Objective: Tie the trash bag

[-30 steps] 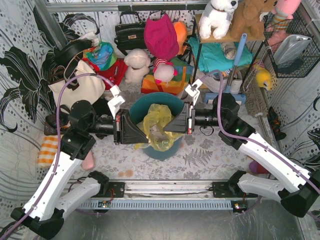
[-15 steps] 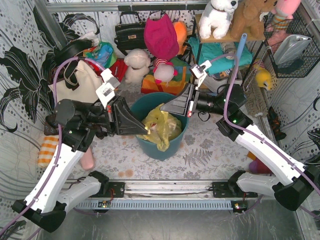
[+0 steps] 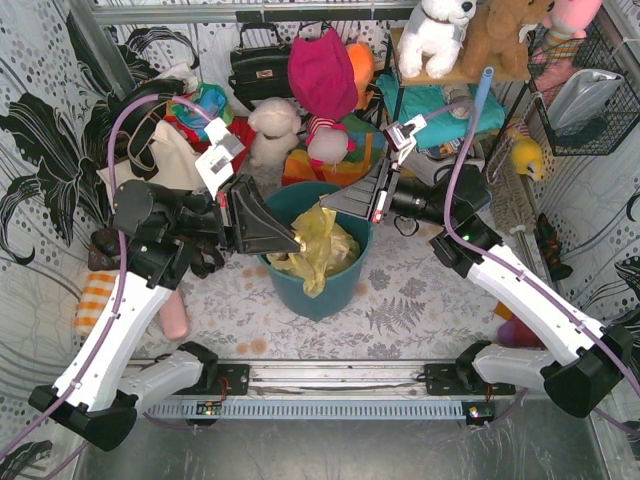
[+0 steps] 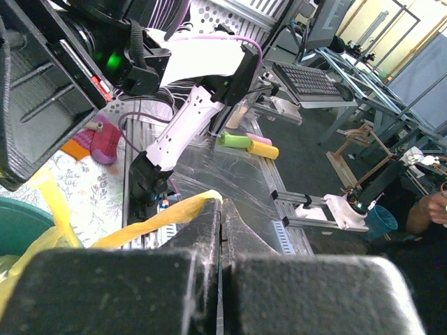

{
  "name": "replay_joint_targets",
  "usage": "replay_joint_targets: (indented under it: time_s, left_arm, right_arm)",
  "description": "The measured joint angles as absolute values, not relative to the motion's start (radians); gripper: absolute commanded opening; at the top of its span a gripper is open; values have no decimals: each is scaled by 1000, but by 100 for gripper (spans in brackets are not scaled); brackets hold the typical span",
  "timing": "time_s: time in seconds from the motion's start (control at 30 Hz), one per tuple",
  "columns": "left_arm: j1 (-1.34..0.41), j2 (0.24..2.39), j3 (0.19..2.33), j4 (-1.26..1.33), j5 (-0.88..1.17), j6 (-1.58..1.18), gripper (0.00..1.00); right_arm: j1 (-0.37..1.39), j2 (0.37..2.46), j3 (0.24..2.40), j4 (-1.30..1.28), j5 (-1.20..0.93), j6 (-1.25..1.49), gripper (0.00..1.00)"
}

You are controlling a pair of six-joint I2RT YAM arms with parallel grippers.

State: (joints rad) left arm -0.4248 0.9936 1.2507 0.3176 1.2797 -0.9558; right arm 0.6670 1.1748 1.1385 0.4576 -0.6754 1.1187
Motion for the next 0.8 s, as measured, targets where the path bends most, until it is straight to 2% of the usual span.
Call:
replay_joint_targets:
  time_s: [0.17, 0.47, 0.8]
  left_arm:
    - [-424, 967, 1188, 310, 1278, -937, 0]
    - [-424, 825, 892, 157, 1284, -860, 0]
    - [-424, 770, 942, 39, 1303, -807, 0]
  right_arm:
    - [667, 1131, 1051, 472, -679, 1126, 0]
    - [667, 1019, 869, 432, -701, 1137, 0]
    - [667, 987, 907, 390, -718, 1137, 0]
